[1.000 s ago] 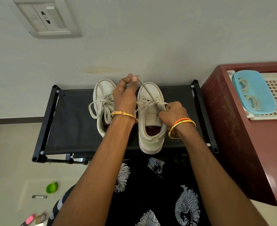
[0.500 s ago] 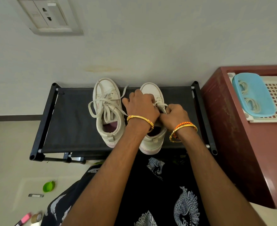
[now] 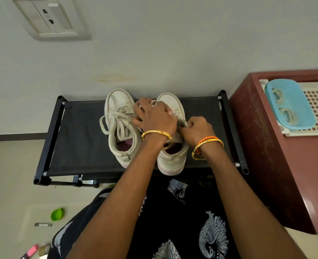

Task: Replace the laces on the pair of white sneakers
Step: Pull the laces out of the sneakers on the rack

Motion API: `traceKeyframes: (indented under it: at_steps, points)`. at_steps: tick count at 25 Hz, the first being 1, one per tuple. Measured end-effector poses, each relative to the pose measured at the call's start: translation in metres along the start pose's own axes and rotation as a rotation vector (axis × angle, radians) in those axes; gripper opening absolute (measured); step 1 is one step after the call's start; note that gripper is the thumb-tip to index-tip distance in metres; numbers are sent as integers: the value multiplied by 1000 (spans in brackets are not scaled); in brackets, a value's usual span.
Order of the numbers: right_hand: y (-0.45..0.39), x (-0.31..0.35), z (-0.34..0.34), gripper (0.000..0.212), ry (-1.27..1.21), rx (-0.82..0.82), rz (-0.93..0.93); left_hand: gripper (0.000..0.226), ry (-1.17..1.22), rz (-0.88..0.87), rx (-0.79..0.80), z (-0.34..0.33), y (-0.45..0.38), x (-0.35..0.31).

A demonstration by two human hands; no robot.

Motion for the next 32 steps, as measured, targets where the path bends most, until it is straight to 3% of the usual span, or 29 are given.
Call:
traceKeyframes:
  at_steps: [4, 7, 8, 12, 14, 16, 19, 22, 25, 32]
  points:
    - [0, 2, 1, 31, 4, 7, -10, 10, 333, 83, 89, 4, -20, 11]
    - [1, 3, 1, 32, -2, 10, -6, 20, 767, 143, 285, 0, -21, 13]
    - [1, 3, 1, 31, -4, 3, -6, 20, 787, 156, 312, -3, -21, 14]
    - [2, 3, 2, 28, 17, -28, -9, 10, 277, -191, 156, -2, -7, -10]
    - [1, 2, 1, 29, 20, -29, -7, 20, 10, -239, 151, -14, -4, -11]
    - [0, 3, 0, 28, 25, -29, -3, 26, -205, -275, 48, -14, -1, -13]
    - [-1, 3, -1, 32, 34, -22, 13, 23, -344, -315, -108, -7, 2, -20]
    - [-2, 1, -1, 32, 33, -28, 14, 19, -348, -322, -144, -6, 3, -21]
    - [-3, 0, -1, 30, 37, -26, 6, 16, -180, -263, -130, -1, -2, -13]
    - [-4, 0, -2, 30, 25, -2, 7, 12, 275, -60, 120, -4, -20, 9]
Point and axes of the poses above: each hand's wrist, its own y-axis away from the middle knuckle, its own z-axis out of the back of the hand, x = y × z, the point moved 10 cm from there along -y, towards the middle knuckle, and after that the axes turned 14 degrees about z, right-handed, at the moved point
